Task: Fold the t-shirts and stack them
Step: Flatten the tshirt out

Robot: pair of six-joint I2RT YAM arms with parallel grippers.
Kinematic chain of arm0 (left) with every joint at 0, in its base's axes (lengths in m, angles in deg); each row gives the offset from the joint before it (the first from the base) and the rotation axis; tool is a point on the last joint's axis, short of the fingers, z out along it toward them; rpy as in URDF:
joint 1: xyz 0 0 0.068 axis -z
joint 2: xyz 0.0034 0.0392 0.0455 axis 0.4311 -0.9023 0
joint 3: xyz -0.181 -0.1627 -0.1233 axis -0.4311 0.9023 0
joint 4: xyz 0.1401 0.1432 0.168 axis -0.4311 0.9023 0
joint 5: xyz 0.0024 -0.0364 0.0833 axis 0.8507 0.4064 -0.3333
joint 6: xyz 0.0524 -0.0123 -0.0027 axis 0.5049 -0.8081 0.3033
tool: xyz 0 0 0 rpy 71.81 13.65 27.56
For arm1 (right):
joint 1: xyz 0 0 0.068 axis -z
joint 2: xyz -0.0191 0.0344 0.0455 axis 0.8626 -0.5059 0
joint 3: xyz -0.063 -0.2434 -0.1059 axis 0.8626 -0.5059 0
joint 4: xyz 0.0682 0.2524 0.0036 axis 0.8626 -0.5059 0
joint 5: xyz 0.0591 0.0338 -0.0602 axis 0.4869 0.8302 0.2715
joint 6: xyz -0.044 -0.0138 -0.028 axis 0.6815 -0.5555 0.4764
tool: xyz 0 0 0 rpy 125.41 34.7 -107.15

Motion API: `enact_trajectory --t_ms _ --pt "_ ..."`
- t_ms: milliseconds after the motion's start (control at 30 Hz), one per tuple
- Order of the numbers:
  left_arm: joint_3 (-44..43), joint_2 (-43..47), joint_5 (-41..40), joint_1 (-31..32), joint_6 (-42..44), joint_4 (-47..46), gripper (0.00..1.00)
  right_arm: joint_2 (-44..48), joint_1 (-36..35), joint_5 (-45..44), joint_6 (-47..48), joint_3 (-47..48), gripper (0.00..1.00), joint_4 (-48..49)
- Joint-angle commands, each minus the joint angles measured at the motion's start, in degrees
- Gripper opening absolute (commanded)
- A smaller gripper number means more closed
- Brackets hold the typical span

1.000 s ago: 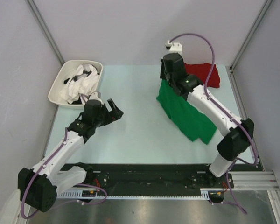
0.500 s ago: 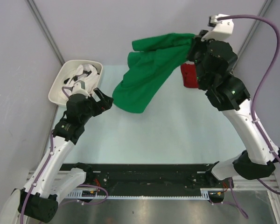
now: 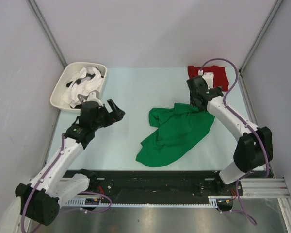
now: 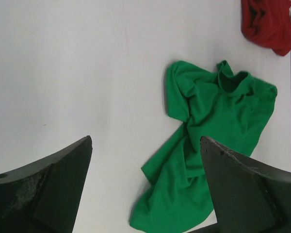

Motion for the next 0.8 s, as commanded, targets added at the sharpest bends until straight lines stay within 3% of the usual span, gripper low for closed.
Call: enact_trajectory --t_ms 0,167,333,467,767 --pt "-1.3 -7.1 2.2 5.1 -0.9 -6.0 0.97 8.4 -3.4 -0.3 0.3 3.4 1.00 6.5" --pt "-7.1 -20.9 3.0 10.5 -0.5 -11.0 0.97 8.1 -6.8 1.4 -0.2 3.4 1.00 6.9" --pt "-16.3 -34.3 3.9 13.9 -0.8 -9.9 0.95 5.7 -8.5 -0.1 -1.7 2.4 1.00 4.2" --pt "-19.6 -41.4 3.8 15.0 -2.0 -9.1 0.85 7.1 -8.6 -0.1 -1.7 -0.3 1.00 5.8" --pt "-27.1 -54.4 3.5 17.2 -0.5 -4.1 0.72 6.9 -8.6 1.1 -2.1 -2.5 1.00 7.8"
